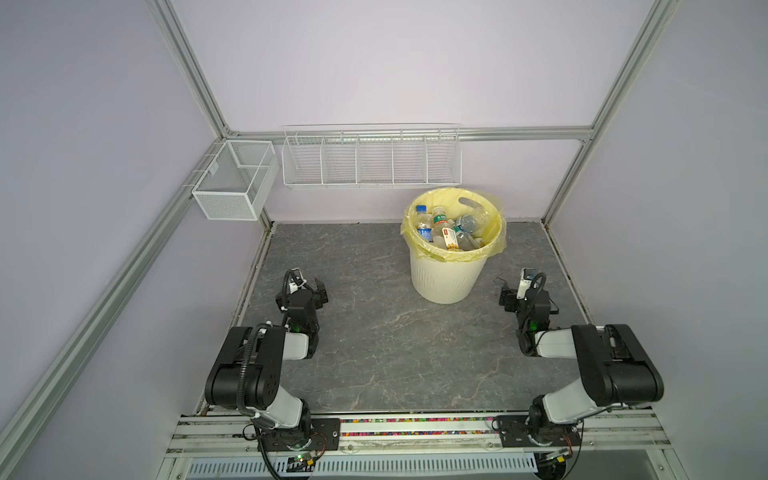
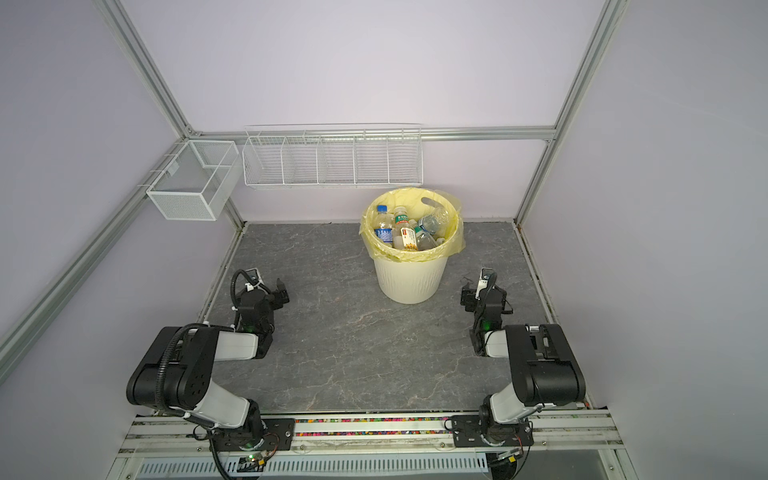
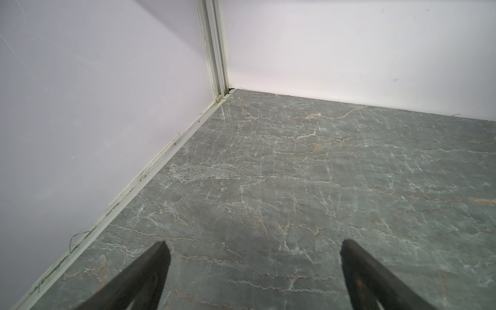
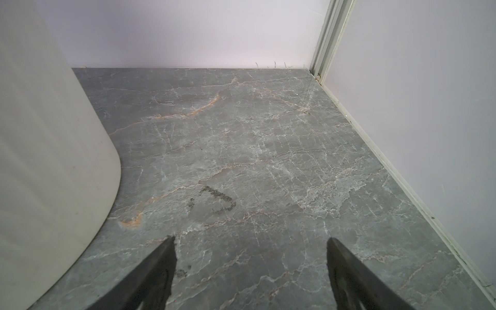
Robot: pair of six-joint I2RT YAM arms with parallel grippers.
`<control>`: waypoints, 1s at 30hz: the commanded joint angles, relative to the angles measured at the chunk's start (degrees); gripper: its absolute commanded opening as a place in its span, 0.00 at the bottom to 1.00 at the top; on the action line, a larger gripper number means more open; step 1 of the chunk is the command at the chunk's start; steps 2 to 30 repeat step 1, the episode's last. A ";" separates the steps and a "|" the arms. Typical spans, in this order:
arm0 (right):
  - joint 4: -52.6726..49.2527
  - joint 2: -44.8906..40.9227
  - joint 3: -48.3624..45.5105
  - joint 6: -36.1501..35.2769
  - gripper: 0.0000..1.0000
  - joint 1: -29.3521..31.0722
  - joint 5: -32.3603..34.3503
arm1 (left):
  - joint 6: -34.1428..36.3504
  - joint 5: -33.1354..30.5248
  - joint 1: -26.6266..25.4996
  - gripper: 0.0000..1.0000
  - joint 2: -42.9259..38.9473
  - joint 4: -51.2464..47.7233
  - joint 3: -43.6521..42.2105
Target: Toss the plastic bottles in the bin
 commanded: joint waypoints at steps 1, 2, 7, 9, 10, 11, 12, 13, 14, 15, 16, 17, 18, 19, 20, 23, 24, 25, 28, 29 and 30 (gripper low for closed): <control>0.31 -0.68 0.41 -1.33 0.89 0.10 -0.21 | 0.90 0.55 0.29 0.99 -0.04 1.23 0.83; 0.31 -0.68 0.41 -1.33 0.89 0.10 -0.21 | 0.90 0.55 0.29 0.99 -0.04 1.23 0.83; 0.31 -0.68 0.41 -1.33 0.89 0.10 -0.21 | 0.90 0.55 0.29 0.99 -0.04 1.23 0.83; 0.31 -0.68 0.41 -1.33 0.89 0.10 -0.21 | 0.90 0.55 0.29 0.99 -0.04 1.23 0.83; 0.31 -0.68 0.41 -1.33 0.89 0.10 -0.21 | 0.90 0.55 0.29 0.99 -0.04 1.23 0.83; 0.31 -0.68 0.41 -1.33 0.89 0.10 -0.21 | 0.90 0.55 0.29 0.99 -0.04 1.23 0.83; 0.31 -0.68 0.41 -1.33 0.89 0.10 -0.21 | 0.90 0.55 0.29 0.99 -0.04 1.23 0.83; 0.31 -0.68 0.41 -1.33 0.89 0.10 -0.21 | 0.90 0.55 0.29 0.99 -0.04 1.23 0.83; 0.31 -0.68 0.41 -1.33 0.89 0.10 -0.21 | 0.90 0.55 0.29 0.99 -0.04 1.23 0.83; 0.31 -0.68 0.41 -1.33 0.89 0.10 -0.21 | 0.90 0.55 0.29 0.99 -0.04 1.23 0.83; 0.31 -0.68 0.41 -1.33 0.89 0.10 -0.21 | 0.90 0.55 0.29 0.99 -0.04 1.23 0.83; 0.31 -0.68 0.41 -1.33 0.89 0.10 -0.21 | 0.90 0.55 0.29 0.99 -0.04 1.23 0.83; 0.31 -0.68 0.41 -1.33 0.89 0.10 -0.21 | 0.90 0.55 0.29 0.99 -0.04 1.23 0.83; 0.31 -0.68 0.41 -1.33 0.89 0.10 -0.21 | 0.90 0.55 0.29 0.99 -0.04 1.23 0.83; 0.31 -0.68 0.41 -1.33 0.89 0.10 -0.21 | 0.90 0.55 0.29 0.99 -0.04 1.23 0.83; 0.31 -0.68 0.41 -1.33 0.89 0.10 -0.21 | 0.90 0.55 0.29 0.99 -0.04 1.23 0.83; 0.31 -0.68 0.41 -1.33 0.89 0.10 -0.21 | 0.90 0.55 0.29 0.99 -0.04 1.23 0.83; 0.31 -0.68 0.41 -1.33 0.89 0.10 -0.21 | 0.90 0.55 0.29 0.99 -0.04 1.23 0.83; 0.31 -0.68 0.41 -1.33 0.89 0.10 -0.21 | 0.90 0.55 0.29 0.99 -0.04 1.23 0.83; 0.31 -0.68 0.41 -1.33 0.89 0.10 -0.21 | 0.90 0.55 0.29 0.99 -0.04 1.23 0.83; 0.31 -0.68 0.41 -1.33 0.89 0.10 -0.21 | 0.90 0.55 0.29 0.99 -0.04 1.23 0.83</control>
